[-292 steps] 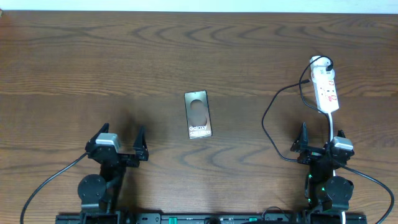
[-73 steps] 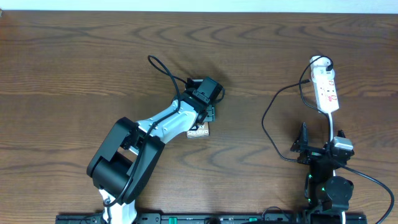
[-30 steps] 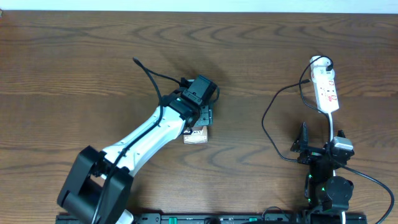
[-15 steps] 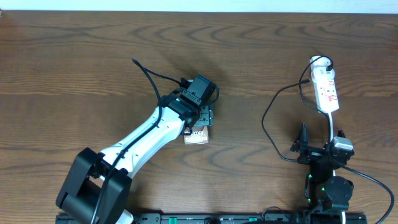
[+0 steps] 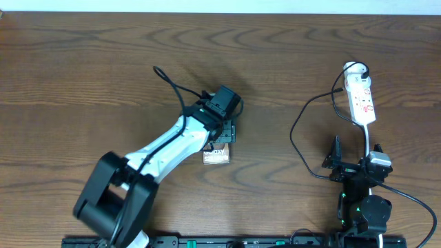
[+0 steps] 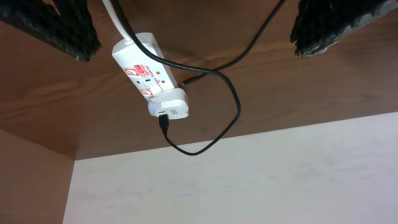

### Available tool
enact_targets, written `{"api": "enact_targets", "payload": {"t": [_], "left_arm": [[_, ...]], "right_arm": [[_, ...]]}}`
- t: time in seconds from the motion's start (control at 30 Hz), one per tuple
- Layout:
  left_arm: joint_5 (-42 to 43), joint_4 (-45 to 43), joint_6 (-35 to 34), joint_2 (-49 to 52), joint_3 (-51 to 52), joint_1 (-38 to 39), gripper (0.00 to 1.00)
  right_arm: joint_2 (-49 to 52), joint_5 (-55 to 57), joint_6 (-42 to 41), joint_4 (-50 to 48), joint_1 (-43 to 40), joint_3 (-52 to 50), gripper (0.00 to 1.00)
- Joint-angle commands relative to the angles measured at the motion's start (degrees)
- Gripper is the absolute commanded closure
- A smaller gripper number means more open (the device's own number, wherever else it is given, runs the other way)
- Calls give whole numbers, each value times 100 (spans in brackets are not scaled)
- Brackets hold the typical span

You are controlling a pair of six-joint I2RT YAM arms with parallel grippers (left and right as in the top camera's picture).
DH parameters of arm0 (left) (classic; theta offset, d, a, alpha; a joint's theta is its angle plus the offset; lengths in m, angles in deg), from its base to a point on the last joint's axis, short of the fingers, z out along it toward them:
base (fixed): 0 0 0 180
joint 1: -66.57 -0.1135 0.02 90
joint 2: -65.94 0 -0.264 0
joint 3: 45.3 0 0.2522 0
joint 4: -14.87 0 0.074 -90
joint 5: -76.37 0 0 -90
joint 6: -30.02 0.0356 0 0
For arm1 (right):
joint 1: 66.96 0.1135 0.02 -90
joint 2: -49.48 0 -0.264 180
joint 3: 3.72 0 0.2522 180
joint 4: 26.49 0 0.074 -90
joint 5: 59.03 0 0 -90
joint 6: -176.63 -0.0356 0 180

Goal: Plug charger to phone and switch on socket
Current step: 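Close the left gripper on the phone's sides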

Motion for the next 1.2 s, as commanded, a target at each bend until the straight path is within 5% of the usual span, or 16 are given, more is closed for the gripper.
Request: {"api": "enact_targets", "payload": {"t": [0.0,0.47,0.63,0.77,1.17], "left_arm": [[-28,-31,-50,236,44,-31,40],[-7,-90,-50,538,59,-31,38],[-7,-83,-50,538,61,-31,14],[37,-87,-50,538,109,-31,7],[271,-46,-46,540,210,-31,2]], "right_arm": [[7,-13,72,13,-39,-9,1],[7,-13,72,13,-39,-9,1],[7,-13,72,13,-39,-9,1],[7,-13,72,13,-39,-9,1],[7,-13,72,13,-39,-9,1]]}}
